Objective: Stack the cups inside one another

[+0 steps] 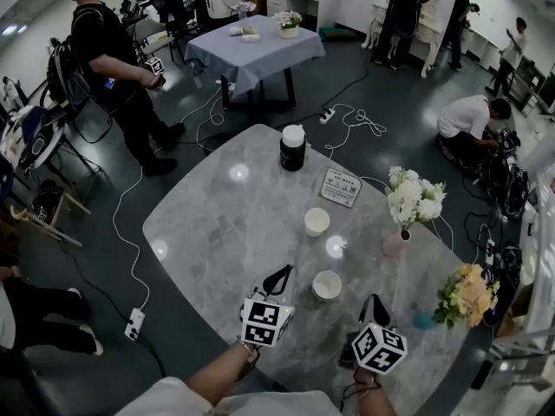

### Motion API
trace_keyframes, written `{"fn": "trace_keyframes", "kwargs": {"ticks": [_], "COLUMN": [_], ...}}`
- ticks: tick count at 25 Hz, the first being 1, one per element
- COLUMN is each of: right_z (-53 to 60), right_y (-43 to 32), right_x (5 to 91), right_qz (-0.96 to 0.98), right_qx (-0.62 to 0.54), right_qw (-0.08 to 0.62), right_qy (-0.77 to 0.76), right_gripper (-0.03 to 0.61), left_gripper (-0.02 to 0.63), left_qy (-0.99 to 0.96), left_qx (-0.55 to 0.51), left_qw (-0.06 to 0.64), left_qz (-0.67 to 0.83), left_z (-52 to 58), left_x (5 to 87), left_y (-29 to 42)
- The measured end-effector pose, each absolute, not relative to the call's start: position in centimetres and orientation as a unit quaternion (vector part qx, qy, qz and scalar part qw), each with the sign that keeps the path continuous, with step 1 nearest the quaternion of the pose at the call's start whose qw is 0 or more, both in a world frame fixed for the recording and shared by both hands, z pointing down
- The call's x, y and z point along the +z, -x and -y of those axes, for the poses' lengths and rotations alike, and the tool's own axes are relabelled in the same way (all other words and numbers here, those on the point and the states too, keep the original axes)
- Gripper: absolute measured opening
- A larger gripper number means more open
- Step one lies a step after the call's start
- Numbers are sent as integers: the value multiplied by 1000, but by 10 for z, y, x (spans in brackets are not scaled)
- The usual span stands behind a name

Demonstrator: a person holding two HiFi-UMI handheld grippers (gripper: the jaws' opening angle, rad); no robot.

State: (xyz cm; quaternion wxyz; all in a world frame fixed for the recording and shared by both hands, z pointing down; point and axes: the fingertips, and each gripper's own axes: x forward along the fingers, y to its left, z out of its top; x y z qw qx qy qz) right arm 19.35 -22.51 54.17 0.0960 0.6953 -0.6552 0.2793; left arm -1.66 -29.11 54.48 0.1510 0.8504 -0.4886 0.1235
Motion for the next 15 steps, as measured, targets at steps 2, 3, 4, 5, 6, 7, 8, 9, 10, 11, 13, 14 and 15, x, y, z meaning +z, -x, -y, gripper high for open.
{"fn": "trace_keyframes", "kwargs": {"ticks": [2, 3, 4, 5, 6, 7, 8, 9, 10, 11, 13, 14, 15], "right_z": [224, 223, 223, 222, 222, 222, 222, 222, 222, 223, 224, 225, 226], "right_y": [-197, -198, -199, -200, -202, -203, -204, -205, -206, -206, -205, -205, -205], "right_x": [545, 548, 550, 553, 555, 558, 560, 563, 565, 567, 571, 573, 575], "right_qz": [651, 648, 646, 643, 640, 638, 635, 633, 631, 629, 624, 622, 620], "right_qx": [282, 284, 286, 288, 289, 291, 293, 295, 297, 299, 302, 303, 304], "right_qw": [100, 102, 104, 106, 109, 111, 113, 115, 117, 117, 118, 119, 121], "right_qy": [-698, -699, -700, -702, -703, -704, -705, -706, -707, -709, -711, -712, -713], "right_gripper": [6, 6, 6, 6, 6, 6, 6, 6, 6, 6, 6, 6, 6], "left_gripper": [12, 13, 14, 14, 14, 16, 29, 56, 73, 81, 93, 99, 108], "left_qy": [-852, -853, -854, -855, -856, -859, -861, -863, -865, -867, -870, -871, -873], "left_qx": [125, 127, 129, 130, 131, 132, 133, 135, 137, 140, 142, 143, 144], "left_qw": [155, 157, 158, 159, 161, 164, 166, 167, 168, 168, 167, 166, 167], "left_qz": [484, 482, 479, 477, 473, 468, 462, 457, 452, 448, 442, 439, 435], "left_z": [297, 300, 303, 307, 310, 314, 317, 320, 324, 327, 335, 338, 342], "left_x": [550, 553, 556, 559, 562, 565, 567, 570, 572, 575, 579, 581, 584], "left_y": [15, 15, 14, 14, 13, 11, 8, 6, 4, 2, -1, -2, -4]}}
